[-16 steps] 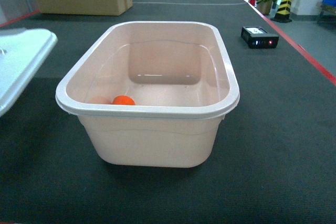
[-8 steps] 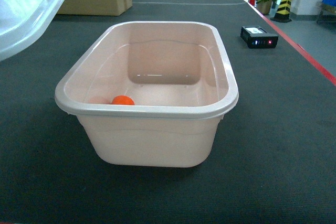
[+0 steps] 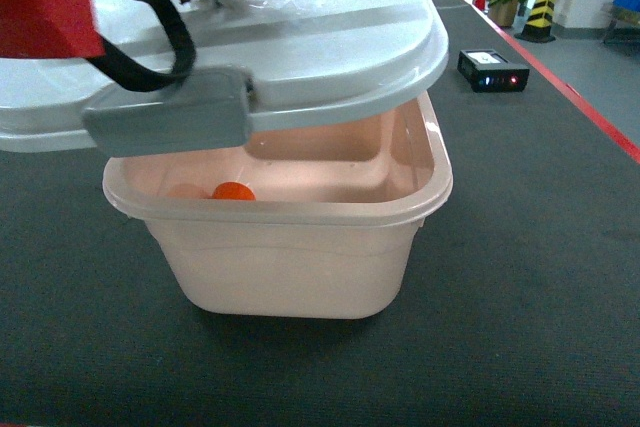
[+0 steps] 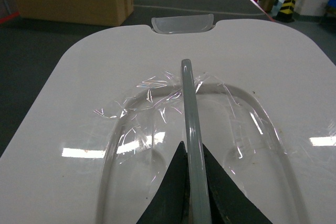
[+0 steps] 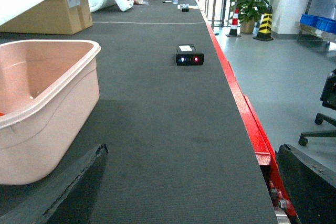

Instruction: Pick capacitor and pack into box

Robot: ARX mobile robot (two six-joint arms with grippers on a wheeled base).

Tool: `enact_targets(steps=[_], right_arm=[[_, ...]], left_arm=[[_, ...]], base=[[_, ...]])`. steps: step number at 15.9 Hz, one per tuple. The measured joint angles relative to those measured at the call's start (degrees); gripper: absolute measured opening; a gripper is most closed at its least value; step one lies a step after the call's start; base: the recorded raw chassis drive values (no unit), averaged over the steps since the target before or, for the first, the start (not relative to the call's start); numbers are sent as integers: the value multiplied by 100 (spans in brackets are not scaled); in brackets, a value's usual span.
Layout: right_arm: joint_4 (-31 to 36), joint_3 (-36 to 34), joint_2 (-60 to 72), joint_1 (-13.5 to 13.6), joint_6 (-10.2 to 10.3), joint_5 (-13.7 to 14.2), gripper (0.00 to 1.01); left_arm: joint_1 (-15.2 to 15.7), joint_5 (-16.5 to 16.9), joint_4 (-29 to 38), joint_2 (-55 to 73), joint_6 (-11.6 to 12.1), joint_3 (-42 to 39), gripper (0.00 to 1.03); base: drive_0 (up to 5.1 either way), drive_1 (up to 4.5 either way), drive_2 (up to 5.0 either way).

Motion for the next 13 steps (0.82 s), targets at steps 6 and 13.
enact_targets(steps=[6,13], right_arm=[[-2,0,0,0,0,0,98],[0,0,0,0,0,2,98]], left_arm=[[-50,-63,-107,1005,48,706,2],[17,2,-184,1578,181,1211,2]], base=[[0,0,0],[0,0,0]])
